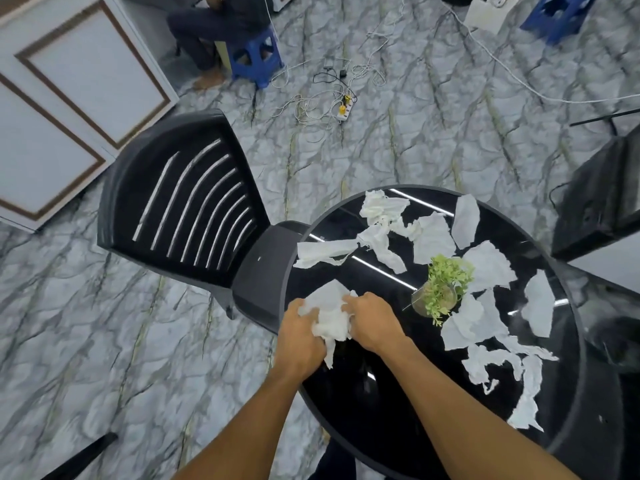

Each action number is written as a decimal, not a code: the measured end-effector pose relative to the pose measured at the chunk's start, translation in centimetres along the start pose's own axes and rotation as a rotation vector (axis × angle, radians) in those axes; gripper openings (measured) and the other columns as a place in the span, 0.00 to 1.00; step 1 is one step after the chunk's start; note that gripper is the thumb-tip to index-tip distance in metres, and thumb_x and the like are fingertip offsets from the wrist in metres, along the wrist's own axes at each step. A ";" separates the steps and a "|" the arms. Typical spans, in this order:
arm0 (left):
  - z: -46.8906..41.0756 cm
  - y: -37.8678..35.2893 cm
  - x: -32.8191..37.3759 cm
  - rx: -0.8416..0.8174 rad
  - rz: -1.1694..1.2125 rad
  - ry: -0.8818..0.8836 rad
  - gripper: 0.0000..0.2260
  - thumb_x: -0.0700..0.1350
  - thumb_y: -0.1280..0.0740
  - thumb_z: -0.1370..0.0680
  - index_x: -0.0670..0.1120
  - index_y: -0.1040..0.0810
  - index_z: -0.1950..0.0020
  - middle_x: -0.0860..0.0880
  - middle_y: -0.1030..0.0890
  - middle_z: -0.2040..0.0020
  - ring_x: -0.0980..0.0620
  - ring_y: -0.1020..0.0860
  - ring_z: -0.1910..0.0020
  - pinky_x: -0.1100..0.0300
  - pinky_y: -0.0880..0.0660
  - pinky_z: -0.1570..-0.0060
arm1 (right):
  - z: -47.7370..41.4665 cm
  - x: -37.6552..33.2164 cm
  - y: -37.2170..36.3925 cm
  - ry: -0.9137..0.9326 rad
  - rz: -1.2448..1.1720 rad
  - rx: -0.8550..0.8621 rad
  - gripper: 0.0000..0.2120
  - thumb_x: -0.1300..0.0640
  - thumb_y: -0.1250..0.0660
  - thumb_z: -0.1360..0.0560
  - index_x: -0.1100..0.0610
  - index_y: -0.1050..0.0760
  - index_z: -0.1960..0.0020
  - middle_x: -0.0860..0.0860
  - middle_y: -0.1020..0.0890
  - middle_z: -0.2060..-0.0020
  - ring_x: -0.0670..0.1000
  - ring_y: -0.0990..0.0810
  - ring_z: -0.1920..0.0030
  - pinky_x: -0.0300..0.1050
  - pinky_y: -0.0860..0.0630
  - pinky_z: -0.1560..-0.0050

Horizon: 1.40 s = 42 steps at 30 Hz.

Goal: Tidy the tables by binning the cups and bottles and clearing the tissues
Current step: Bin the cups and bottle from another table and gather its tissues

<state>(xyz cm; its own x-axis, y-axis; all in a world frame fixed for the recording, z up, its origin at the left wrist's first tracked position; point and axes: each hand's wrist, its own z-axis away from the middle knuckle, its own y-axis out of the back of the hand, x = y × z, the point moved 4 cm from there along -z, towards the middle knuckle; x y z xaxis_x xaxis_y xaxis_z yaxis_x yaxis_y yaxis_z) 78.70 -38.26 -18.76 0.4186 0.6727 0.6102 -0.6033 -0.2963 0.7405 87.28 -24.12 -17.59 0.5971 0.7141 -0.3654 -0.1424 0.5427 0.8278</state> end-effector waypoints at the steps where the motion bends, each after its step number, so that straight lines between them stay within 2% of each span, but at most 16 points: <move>1: -0.2 -0.3 -0.3 -0.013 -0.042 -0.026 0.14 0.40 0.39 0.30 0.47 0.19 0.49 0.55 0.24 0.45 0.55 0.25 0.51 0.60 0.23 0.54 | -0.1 0.3 -0.2 -0.013 -0.044 0.036 0.13 0.58 0.38 0.24 0.54 0.21 0.41 0.53 0.22 0.53 0.53 0.22 0.56 0.45 0.24 0.56; 4: -0.8 -0.3 0.3 -0.093 -0.215 -0.093 0.08 0.36 0.41 0.33 0.45 0.24 0.65 0.52 0.23 0.59 0.50 0.28 0.56 0.55 0.26 0.58 | 0.2 1.3 -0.3 -0.083 -0.288 0.121 0.08 0.60 0.41 0.29 0.55 0.23 0.61 0.48 0.24 0.67 0.48 0.28 0.67 0.47 0.29 0.66; 6: -1.6 0.8 1.3 -0.106 -0.222 -0.079 0.05 0.36 0.40 0.33 0.44 0.26 0.65 0.51 0.25 0.62 0.49 0.29 0.56 0.54 0.28 0.58 | 0.5 2.2 0.4 -0.157 -0.487 0.187 0.11 0.61 0.43 0.31 0.55 0.21 0.59 0.50 0.19 0.65 0.49 0.22 0.65 0.49 0.22 0.63; 9: -3.6 3.1 3.3 -0.042 -0.181 -0.113 0.14 0.36 0.36 0.30 0.44 0.19 0.48 0.50 0.21 0.53 0.50 0.28 0.47 0.56 0.26 0.46 | 0.4 3.8 1.3 -0.252 -0.511 0.288 0.15 0.69 0.40 0.31 0.59 0.16 0.52 0.53 0.15 0.58 0.55 0.17 0.56 0.52 0.18 0.53; 12: -6.5 4.7 5.5 -0.064 -0.092 -0.111 0.31 0.38 0.34 0.30 0.51 0.31 0.26 0.51 0.24 0.46 0.52 0.29 0.42 0.57 0.29 0.40 | 0.4 4.0 1.7 -0.262 -0.501 0.334 0.14 0.69 0.40 0.32 0.55 0.20 0.65 0.50 0.19 0.67 0.51 0.21 0.66 0.51 0.21 0.63; 15: -10.2 4.1 5.7 -0.121 -0.143 -0.036 0.38 0.39 0.36 0.32 0.54 0.39 0.22 0.49 0.24 0.48 0.48 0.26 0.45 0.52 0.24 0.42 | 0.2 3.7 2.4 -0.253 -0.470 0.375 0.10 0.66 0.42 0.34 0.57 0.28 0.71 0.50 0.24 0.73 0.51 0.25 0.70 0.54 0.24 0.66; 17: -11.5 3.1 5.7 -0.158 -0.230 -0.024 0.37 0.40 0.38 0.33 0.54 0.39 0.23 0.47 0.22 0.52 0.44 0.23 0.48 0.49 0.21 0.46 | -0.2 3.3 3.5 -0.247 -0.443 0.407 0.09 0.63 0.44 0.33 0.61 0.26 0.68 0.51 0.23 0.70 0.52 0.24 0.67 0.52 0.23 0.65; 19: -11.2 2.6 6.4 -0.190 -0.337 -0.049 0.30 0.40 0.36 0.30 0.48 0.31 0.27 0.45 0.21 0.51 0.43 0.24 0.45 0.49 0.22 0.47 | -1.1 3.1 4.7 -0.228 -0.423 0.441 0.09 0.64 0.42 0.31 0.60 0.25 0.65 0.49 0.22 0.62 0.50 0.24 0.62 0.46 0.25 0.62; 22: -10.3 2.5 6.8 -0.128 -0.343 -0.050 0.15 0.40 0.33 0.24 0.42 0.21 0.38 0.44 0.23 0.45 0.44 0.26 0.42 0.51 0.24 0.44 | -3.4 3.5 5.9 -0.244 -0.389 0.423 0.09 0.70 0.36 0.30 0.64 0.19 0.55 0.52 0.24 0.36 0.56 0.21 0.44 0.46 0.23 0.47; 24: -9.7 1.9 5.9 -0.078 -0.357 -0.082 0.12 0.43 0.31 0.24 0.43 0.18 0.42 0.46 0.27 0.38 0.46 0.32 0.35 0.52 0.30 0.36 | -4.6 3.8 6.0 -0.266 -0.318 0.354 0.09 0.72 0.35 0.30 0.64 0.19 0.55 0.52 0.31 0.27 0.58 0.20 0.45 0.48 0.22 0.50; 27: -9.1 1.2 4.7 0.014 -0.364 -0.168 0.07 0.40 0.31 0.29 0.42 0.16 0.53 0.44 0.30 0.30 0.43 0.36 0.30 0.49 0.34 0.31 | -4.9 4.1 4.8 -0.301 -0.234 0.246 0.10 0.70 0.37 0.29 0.62 0.20 0.52 0.56 0.20 0.45 0.57 0.20 0.52 0.47 0.23 0.56; 30: -8.1 0.7 4.3 -0.070 -0.282 -0.166 0.05 0.36 0.35 0.29 0.39 0.20 0.58 0.46 0.22 0.46 0.44 0.27 0.38 0.57 0.28 0.46 | -3.6 3.8 3.0 -0.332 -0.268 0.259 0.09 0.69 0.39 0.29 0.59 0.23 0.58 0.52 0.24 0.63 0.55 0.22 0.60 0.42 0.30 0.66; 32: -7.6 0.8 4.3 -0.080 -0.248 -0.160 0.03 0.35 0.37 0.30 0.41 0.26 0.62 0.51 0.24 0.56 0.47 0.25 0.48 0.59 0.30 0.58 | -2.4 3.3 1.8 -0.298 -0.242 0.295 0.09 0.69 0.39 0.30 0.57 0.24 0.56 0.52 0.24 0.64 0.56 0.22 0.60 0.43 0.32 0.67; 35: -6.3 0.6 4.0 -0.060 -0.193 -0.151 0.08 0.36 0.37 0.31 0.46 0.26 0.54 0.53 0.25 0.60 0.49 0.25 0.58 0.60 0.29 0.62 | -0.6 3.2 0.4 -0.279 -0.238 0.311 0.19 0.70 0.36 0.30 0.58 0.24 0.42 0.55 0.22 0.56 0.58 0.23 0.53 0.48 0.25 0.59; 38: -5.1 -0.4 3.8 -0.098 -0.213 -0.161 0.17 0.39 0.34 0.29 0.47 0.23 0.41 0.53 0.26 0.55 0.50 0.25 0.54 0.57 0.25 0.54 | 1.1 3.2 -0.3 -0.286 -0.227 0.275 0.09 0.69 0.38 0.30 0.60 0.21 0.55 0.52 0.23 0.57 0.55 0.22 0.53 0.45 0.27 0.60; 42: -3.1 -1.6 4.3 -0.106 -0.231 -0.162 0.07 0.36 0.34 0.29 0.42 0.19 0.54 0.58 0.30 0.49 0.53 0.24 0.54 0.62 0.22 0.57 | 4.2 3.9 -0.4 -0.317 -0.327 0.317 0.09 0.71 0.38 0.29 0.64 0.21 0.55 0.54 0.22 0.53 0.57 0.22 0.54 0.48 0.24 0.56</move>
<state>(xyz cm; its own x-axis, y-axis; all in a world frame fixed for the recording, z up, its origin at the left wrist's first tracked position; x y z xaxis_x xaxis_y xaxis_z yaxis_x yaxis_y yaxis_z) 79.36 -32.73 -18.20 0.6507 0.5948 0.4721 -0.5432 -0.0699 0.8367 93.03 -23.43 -17.58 0.7856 0.3358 -0.5197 0.3059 0.5194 0.7979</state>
